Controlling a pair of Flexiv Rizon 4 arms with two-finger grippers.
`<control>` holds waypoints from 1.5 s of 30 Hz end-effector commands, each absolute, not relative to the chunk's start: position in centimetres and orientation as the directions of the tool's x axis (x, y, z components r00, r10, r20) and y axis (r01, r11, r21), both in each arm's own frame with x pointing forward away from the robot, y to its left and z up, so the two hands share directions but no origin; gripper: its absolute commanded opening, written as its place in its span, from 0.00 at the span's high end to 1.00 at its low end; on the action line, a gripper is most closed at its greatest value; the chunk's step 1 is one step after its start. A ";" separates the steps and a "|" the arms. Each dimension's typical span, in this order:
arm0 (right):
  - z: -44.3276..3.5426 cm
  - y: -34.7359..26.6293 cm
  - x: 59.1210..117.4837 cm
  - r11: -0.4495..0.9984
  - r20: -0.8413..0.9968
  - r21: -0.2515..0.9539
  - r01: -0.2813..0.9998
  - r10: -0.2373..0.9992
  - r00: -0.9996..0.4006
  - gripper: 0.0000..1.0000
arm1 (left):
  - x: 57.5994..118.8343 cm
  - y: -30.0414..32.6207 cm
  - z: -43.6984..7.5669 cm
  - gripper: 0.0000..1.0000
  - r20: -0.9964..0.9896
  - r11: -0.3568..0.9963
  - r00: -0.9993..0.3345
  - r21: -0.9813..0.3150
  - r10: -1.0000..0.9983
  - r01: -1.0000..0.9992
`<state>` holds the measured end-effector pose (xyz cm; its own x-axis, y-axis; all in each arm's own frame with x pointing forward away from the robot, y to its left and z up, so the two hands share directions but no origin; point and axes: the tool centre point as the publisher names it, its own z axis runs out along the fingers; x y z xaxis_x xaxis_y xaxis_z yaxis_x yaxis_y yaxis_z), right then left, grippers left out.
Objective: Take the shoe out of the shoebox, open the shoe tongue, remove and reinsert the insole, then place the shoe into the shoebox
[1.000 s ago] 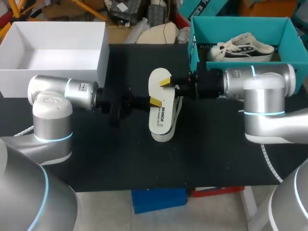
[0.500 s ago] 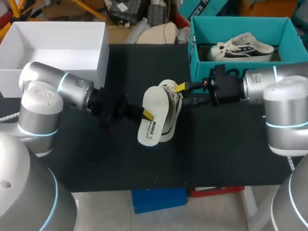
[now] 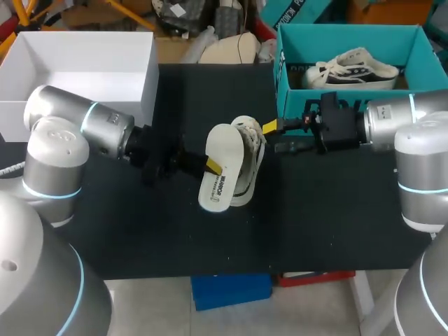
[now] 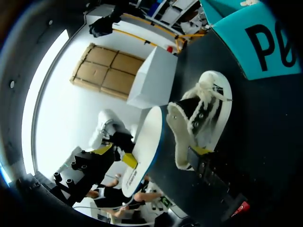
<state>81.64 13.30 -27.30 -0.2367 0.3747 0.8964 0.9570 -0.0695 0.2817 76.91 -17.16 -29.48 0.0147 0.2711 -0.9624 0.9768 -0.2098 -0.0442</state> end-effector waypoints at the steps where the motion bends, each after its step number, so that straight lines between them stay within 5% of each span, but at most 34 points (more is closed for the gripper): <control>1: -27.5 12.8 81.2 -0.043 0.857 0.299 0.953 0.452 -0.248 0.00 | 76.1 -17.2 -29.2 1.00 -0.964 -0.249 -0.046 -0.113 0.261 0.962; 22: -26.3 5.3 72.2 -0.138 0.776 0.338 0.931 0.600 -0.193 0.00 | 72.5 -18.0 -29.7 1.00 -0.917 -0.347 -0.177 -0.307 0.358 0.886; 45: -26.1 5.1 72.0 -0.134 0.762 0.343 0.930 0.618 -0.192 0.00 | 74.0 -17.1 -30.8 1.00 -0.784 -0.394 -0.222 -0.509 0.580 0.765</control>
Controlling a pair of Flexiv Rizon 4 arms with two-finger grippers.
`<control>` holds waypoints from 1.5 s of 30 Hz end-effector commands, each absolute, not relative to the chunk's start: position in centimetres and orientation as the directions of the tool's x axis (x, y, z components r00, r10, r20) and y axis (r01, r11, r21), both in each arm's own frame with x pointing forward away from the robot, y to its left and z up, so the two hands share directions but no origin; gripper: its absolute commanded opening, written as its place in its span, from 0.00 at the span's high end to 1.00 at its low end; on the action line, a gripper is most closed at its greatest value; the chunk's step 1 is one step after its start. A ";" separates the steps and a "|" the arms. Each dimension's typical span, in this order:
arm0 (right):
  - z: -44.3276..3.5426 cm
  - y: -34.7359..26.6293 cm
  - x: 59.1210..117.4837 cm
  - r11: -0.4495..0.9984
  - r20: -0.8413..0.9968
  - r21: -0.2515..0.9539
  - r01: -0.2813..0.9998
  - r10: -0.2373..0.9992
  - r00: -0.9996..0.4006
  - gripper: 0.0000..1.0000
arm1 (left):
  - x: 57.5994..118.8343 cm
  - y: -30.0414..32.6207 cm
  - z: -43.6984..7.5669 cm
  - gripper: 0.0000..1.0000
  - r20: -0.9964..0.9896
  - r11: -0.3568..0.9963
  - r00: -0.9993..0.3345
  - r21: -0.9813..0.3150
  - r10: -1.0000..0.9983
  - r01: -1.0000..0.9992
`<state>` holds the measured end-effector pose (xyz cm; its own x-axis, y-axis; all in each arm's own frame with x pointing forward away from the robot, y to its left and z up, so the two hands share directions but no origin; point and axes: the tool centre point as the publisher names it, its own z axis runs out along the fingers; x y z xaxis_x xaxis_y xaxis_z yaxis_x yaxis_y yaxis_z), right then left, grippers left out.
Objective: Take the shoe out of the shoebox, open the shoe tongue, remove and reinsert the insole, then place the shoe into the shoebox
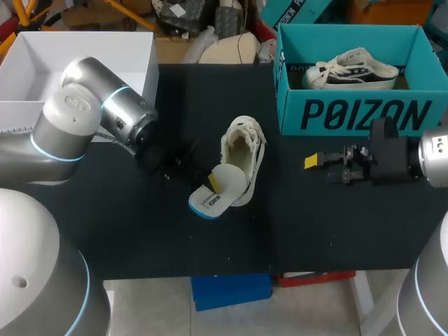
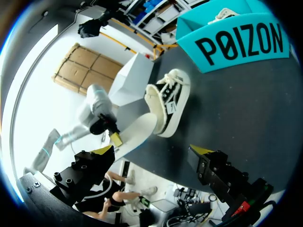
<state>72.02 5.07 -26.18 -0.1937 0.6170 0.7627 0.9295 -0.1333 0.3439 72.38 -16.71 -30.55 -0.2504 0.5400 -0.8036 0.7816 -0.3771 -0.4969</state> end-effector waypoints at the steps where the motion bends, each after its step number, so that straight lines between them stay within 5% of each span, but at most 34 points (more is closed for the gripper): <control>1: -26.1 5.1 72.0 -0.134 0.762 0.343 0.930 0.618 -0.192 0.00 | 74.3 -17.2 -30.8 1.00 -0.782 -0.401 -0.227 -0.518 0.581 0.756; 19: -26.1 5.1 72.0 -0.134 0.762 0.343 0.930 0.618 -0.192 0.00 | 77.2 -18.8 -32.0 1.00 -0.691 -0.390 -0.164 -0.569 0.704 0.724; 45: -26.1 5.1 72.0 -0.134 0.762 0.343 0.930 0.618 -0.192 0.00 | 82.3 -20.6 -34.6 1.00 -0.734 -0.337 -0.096 -0.419 0.673 0.843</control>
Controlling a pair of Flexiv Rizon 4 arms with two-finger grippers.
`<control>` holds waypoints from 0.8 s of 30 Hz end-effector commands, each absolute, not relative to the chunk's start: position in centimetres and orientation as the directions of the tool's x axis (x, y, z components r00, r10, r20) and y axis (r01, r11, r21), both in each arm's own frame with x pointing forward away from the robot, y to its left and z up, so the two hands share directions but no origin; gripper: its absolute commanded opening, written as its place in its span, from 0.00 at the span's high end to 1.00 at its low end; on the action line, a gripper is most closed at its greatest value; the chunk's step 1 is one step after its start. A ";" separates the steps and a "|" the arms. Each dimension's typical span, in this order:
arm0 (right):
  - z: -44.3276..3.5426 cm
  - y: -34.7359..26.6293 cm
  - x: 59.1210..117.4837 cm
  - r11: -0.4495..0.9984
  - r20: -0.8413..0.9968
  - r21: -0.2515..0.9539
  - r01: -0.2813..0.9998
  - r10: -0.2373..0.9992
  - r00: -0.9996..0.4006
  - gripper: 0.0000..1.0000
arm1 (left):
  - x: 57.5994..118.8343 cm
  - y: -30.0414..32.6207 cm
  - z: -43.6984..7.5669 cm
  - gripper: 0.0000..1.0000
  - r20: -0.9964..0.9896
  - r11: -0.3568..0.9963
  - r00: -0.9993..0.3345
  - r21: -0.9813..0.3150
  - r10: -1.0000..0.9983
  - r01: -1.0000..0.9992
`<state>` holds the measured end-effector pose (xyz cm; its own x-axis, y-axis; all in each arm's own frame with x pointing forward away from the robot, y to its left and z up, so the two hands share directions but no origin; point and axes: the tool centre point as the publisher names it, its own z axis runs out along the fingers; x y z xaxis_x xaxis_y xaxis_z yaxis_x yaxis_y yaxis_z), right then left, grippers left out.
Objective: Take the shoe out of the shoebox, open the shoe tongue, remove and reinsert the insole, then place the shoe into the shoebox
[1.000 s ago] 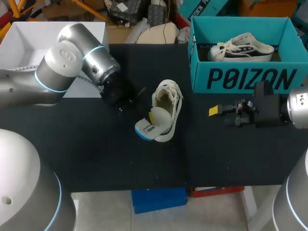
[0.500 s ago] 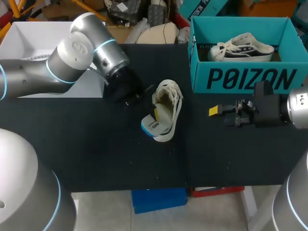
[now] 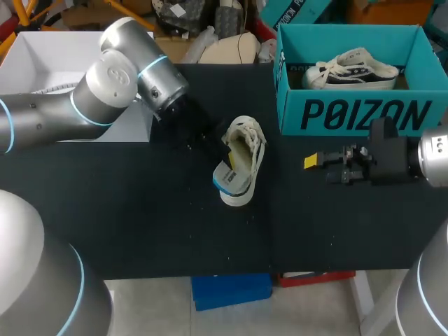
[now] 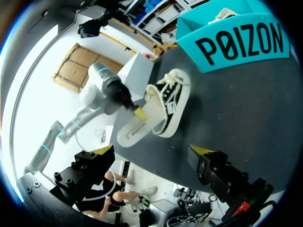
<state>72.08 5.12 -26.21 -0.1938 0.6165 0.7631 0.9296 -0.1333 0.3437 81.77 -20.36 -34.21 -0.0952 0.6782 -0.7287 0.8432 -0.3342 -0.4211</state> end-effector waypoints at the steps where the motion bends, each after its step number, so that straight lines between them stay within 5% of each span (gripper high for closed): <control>1: -26.1 5.1 72.0 -0.134 0.762 0.343 0.930 0.618 -0.192 0.00 | 82.5 -20.6 -34.8 1.00 -0.734 -0.337 -0.095 -0.418 0.673 0.843; 22: -26.1 5.1 72.0 -0.134 0.762 0.343 0.930 0.618 -0.192 0.00 | 85.1 -21.9 -36.2 1.00 -0.709 -0.303 -0.101 -0.420 0.698 0.856; 23: -26.1 5.1 72.0 -0.134 0.762 0.343 0.930 0.618 -0.192 0.00 | 85.0 -21.9 -36.0 0.96 -0.709 -0.301 -0.097 -0.414 0.699 0.859; 24: -26.1 5.1 72.0 -0.134 0.762 0.343 0.930 0.618 -0.192 0.00 | 84.8 -21.7 -35.8 0.79 -0.708 -0.299 -0.095 -0.411 0.700 0.861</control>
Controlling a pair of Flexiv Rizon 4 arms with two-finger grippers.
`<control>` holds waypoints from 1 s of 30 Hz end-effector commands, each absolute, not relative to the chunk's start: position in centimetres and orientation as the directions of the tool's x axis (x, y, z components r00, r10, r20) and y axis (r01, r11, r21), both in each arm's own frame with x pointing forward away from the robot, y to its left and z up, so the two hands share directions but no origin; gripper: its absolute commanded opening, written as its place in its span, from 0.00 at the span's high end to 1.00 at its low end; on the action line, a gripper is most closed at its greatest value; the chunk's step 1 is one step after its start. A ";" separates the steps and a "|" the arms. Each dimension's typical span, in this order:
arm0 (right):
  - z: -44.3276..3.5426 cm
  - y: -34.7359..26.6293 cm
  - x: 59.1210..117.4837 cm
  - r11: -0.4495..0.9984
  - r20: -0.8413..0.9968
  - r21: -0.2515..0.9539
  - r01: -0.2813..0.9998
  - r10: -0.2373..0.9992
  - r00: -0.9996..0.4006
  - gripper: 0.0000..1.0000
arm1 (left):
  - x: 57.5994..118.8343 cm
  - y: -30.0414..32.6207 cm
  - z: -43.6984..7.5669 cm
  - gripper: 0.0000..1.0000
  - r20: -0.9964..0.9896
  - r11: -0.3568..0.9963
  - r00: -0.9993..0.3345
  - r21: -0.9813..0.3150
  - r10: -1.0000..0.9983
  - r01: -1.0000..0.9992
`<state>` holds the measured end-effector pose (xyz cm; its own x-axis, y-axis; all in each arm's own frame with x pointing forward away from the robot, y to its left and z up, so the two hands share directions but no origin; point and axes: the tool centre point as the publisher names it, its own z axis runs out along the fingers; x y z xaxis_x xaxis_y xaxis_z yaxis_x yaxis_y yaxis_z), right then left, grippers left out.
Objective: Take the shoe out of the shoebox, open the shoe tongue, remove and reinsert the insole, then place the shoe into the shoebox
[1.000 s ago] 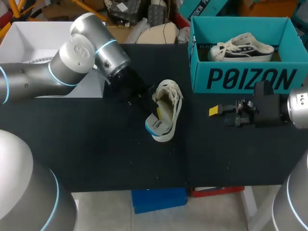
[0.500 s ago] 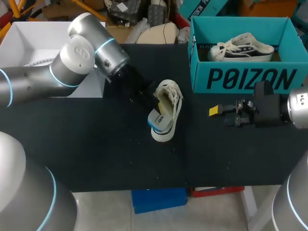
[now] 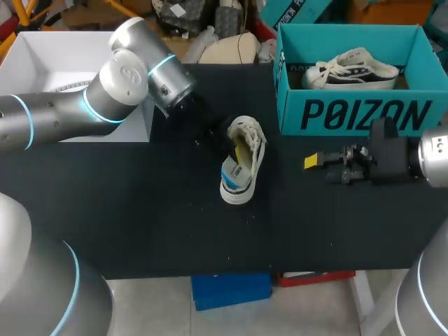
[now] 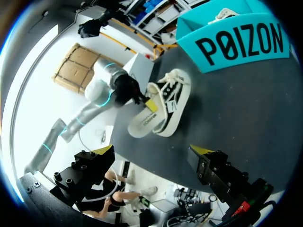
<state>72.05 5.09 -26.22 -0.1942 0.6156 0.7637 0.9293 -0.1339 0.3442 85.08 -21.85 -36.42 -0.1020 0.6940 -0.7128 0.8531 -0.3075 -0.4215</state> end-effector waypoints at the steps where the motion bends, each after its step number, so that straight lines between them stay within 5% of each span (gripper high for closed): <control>1: -26.1 5.1 72.0 -0.134 0.762 0.343 0.930 0.618 -0.192 0.00 | 84.7 -21.6 -35.6 0.67 -0.708 -0.299 -0.094 -0.410 0.700 0.862; 4: -26.1 5.1 72.0 -0.134 0.762 0.343 0.930 0.618 -0.192 0.00 | 83.9 -21.2 -35.0 0.44 -0.710 -0.301 -0.091 -0.407 0.698 0.863; 7: -26.1 5.1 72.0 -0.134 0.762 0.343 0.930 0.618 -0.192 0.00 | 83.0 -20.7 -34.5 0.43 -0.714 -0.307 -0.092 -0.409 0.694 0.859; 13: -26.1 5.1 72.0 -0.134 0.762 0.343 0.930 0.618 -0.192 0.00 | 80.9 -20.3 -34.1 0.58 -0.710 -0.323 -0.093 -0.427 0.698 0.844; 25: -26.1 5.1 72.0 -0.134 0.762 0.343 0.930 0.618 -0.192 0.00 | 77.7 -18.6 -34.7 0.55 -0.679 -0.294 -0.113 -0.454 0.726 0.841; 28: -26.1 5.1 72.0 -0.134 0.762 0.343 0.930 0.618 -0.192 0.00 | 77.4 -18.0 -34.5 0.66 -0.676 -0.281 -0.117 -0.450 0.728 0.848; 29: -26.1 5.1 72.0 -0.134 0.762 0.343 0.930 0.618 -0.192 0.00 | 77.4 -17.8 -34.6 0.76 -0.673 -0.276 -0.117 -0.447 0.730 0.851; 30: -26.1 5.1 72.0 -0.134 0.762 0.343 0.930 0.618 -0.192 0.00 | 77.4 -17.7 -34.6 0.99 -0.671 -0.272 -0.119 -0.447 0.732 0.852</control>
